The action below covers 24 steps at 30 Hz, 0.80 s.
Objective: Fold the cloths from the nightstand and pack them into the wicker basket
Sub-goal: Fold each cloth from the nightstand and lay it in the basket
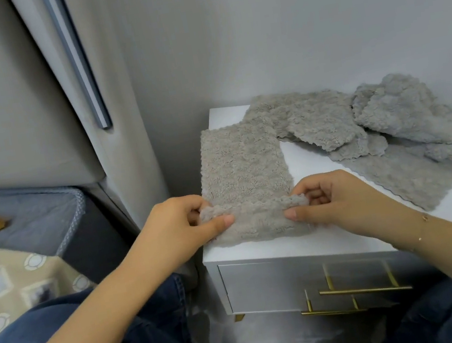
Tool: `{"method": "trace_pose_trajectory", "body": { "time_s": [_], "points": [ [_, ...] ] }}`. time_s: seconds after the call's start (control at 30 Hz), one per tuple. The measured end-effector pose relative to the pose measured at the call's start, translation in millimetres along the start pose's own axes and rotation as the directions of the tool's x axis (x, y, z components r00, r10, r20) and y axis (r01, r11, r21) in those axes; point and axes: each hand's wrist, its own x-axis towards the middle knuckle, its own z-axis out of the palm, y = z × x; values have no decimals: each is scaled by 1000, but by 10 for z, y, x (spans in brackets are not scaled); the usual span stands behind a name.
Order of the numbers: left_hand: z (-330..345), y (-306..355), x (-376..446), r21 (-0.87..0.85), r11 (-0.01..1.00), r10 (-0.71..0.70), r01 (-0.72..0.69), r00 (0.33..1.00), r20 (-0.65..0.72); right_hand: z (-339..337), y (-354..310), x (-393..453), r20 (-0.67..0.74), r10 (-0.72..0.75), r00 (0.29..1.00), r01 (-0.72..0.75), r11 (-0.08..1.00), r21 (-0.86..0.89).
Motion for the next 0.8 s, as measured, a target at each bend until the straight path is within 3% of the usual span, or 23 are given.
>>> {"method": "trace_pose_trajectory", "body": {
  "time_s": [0.1,0.2,0.3,0.43,0.53,0.8],
  "points": [
    [53,-50,-8,-27,999,-37,35,995,-89,62,73,-4,-65,-22,998,27,997,76],
    [28,-59,8,152,988,33,-8,986,-162,89,90,-60,-134,-172,976,145,971,-192],
    [-50,-95,16,325,920,272,-219,954,-127,107,75,-100,-60,-458,887,370,782,-501],
    [-95,-110,67,422,772,503,-475,863,51,72,178,-29,66,-591,804,481,579,-658],
    [-74,-146,60,412,766,508,-494,857,84,28,201,-17,134,-590,796,500,518,-694],
    [-59,-202,-27,374,814,406,-445,896,182,-19,213,-114,243,-421,874,450,513,-731]
  ]
}}
